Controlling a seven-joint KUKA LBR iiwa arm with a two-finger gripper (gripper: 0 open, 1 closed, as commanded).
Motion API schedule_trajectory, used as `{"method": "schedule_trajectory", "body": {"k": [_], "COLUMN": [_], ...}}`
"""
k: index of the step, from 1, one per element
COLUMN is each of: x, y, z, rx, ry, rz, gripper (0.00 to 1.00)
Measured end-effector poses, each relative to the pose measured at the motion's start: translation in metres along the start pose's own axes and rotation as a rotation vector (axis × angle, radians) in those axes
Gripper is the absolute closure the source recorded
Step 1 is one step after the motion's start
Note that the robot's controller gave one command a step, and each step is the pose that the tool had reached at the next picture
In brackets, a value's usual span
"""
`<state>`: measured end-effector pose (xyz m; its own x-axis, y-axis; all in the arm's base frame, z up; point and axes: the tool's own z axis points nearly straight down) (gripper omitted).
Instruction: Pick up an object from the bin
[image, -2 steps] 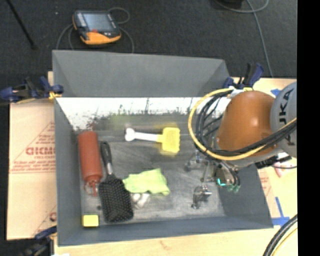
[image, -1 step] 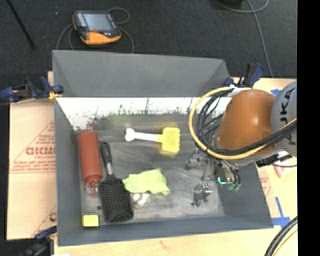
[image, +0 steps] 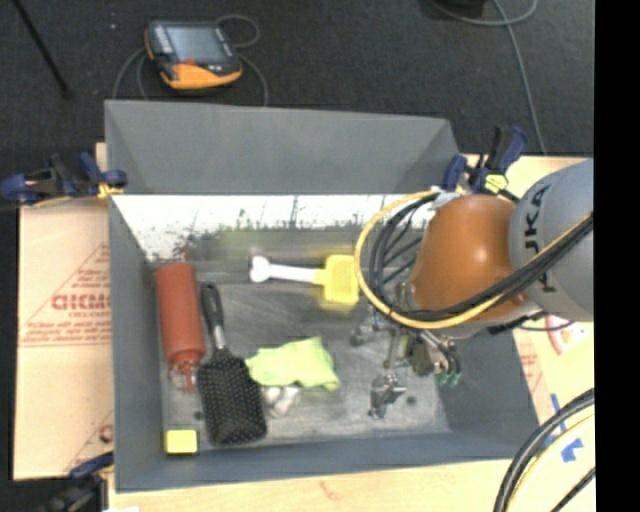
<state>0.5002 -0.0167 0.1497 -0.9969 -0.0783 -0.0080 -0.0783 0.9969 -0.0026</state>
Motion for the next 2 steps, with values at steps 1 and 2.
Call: {"method": "schedule_trajectory", "body": {"k": [1,2], "x": [0.000,-0.014], "y": [0.036,0.060], "z": [0.022,0.055], "rx": [-0.002,-0.003], "ry": [0.007,0.003], "rz": [-0.223,-0.398], "gripper": [0.00,0.00]}}
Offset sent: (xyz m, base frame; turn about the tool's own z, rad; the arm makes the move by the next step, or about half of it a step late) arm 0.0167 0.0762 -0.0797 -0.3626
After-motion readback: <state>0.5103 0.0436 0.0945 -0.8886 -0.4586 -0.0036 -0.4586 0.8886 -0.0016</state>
